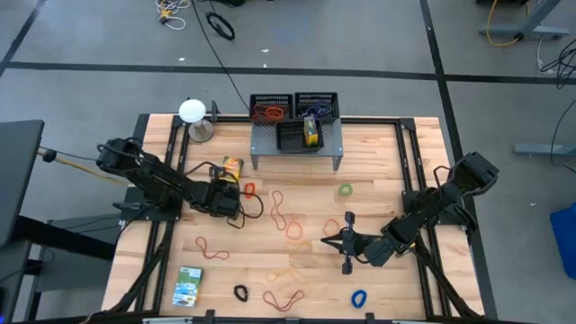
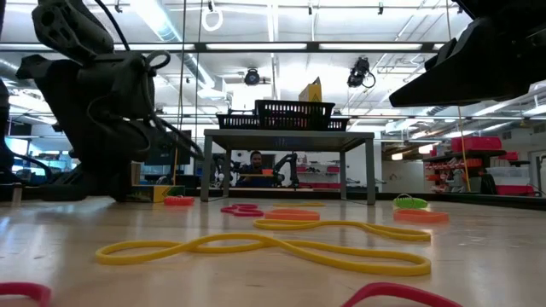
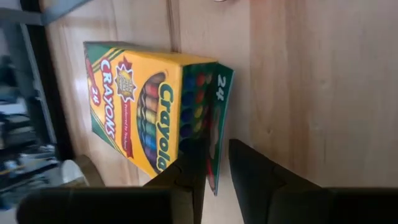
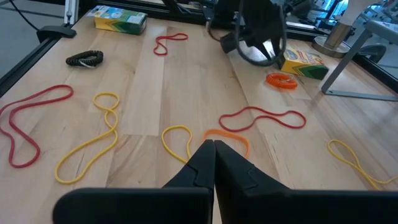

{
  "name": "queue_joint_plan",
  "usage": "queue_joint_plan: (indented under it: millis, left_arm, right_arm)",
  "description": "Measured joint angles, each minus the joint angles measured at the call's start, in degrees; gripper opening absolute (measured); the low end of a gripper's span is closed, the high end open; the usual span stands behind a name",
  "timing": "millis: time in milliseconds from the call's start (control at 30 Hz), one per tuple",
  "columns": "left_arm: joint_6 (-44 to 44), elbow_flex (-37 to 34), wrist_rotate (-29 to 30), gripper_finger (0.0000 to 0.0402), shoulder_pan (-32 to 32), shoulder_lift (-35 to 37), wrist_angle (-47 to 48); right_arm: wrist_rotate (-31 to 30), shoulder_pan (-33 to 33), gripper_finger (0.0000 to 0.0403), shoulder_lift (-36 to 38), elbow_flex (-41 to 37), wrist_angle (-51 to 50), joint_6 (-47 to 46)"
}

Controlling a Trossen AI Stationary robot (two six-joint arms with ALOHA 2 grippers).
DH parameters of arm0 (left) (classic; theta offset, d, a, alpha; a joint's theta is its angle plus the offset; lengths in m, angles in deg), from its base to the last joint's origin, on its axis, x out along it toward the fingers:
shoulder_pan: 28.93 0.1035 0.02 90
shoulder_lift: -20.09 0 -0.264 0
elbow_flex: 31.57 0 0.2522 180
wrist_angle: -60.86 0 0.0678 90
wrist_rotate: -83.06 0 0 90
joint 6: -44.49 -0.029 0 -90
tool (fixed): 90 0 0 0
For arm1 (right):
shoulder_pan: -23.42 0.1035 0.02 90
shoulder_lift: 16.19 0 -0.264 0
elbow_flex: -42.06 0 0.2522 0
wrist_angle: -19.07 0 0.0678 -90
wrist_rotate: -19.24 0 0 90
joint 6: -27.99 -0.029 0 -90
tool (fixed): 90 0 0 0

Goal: Pick & Place Office Desk Supplies
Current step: Put the box crayons into the bottom black basket on the shelf

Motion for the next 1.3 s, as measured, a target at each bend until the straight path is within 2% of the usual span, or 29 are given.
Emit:
queue_joint_plan:
  millis: [133, 267, 433, 667, 867, 1100, 1300]
  left_arm:
    - [0.6, 0.1, 2.1, 0.0060, -0.1, -1.7, -1.1]
    - [0.9, 0.2, 0.7, 0.0012, 0.0, -1.3, -0.6]
    - [2.4, 3.6, -0.9, 0.0006, -0.2, -0.3, 5.5]
    - [7.0, 13.6, -1.6, 0.0004, -1.7, 2.4, 17.5]
    - [12.4, 22.6, -6.0, 0.0004, -1.9, 4.7, 22.8]
    - [17.4, 33.5, -7.9, 0.0004, -1.9, 4.9, 30.9]
    - [22.0, 40.3, -12.9, 0.0003, -1.9, 5.0, 31.8]
  right_arm:
    - [0.0, 0.0, 0.0006, 0.0, 0.0, 0.0, 0.0]
    - [0.0, 0.0, 0.0006, 0.0, 0.0, 0.0, 0.0]
    - [0.0, 0.0, 0.0006, 0.0, 0.0, 0.0, 0.0]
    - [0.0, 0.0, 0.0006, 0.0, 0.0, -0.1, 0.0]
    - [0.0, 0.0, 0.0006, 0.0, 0.0, -0.1, 0.0]
    - [0.0, 0.0, 0.0006, 0.0, 0.0, -0.2, 0.0]
    - [0.0, 0.0, 0.0006, 0.0, 0.0, -0.2, 0.0]
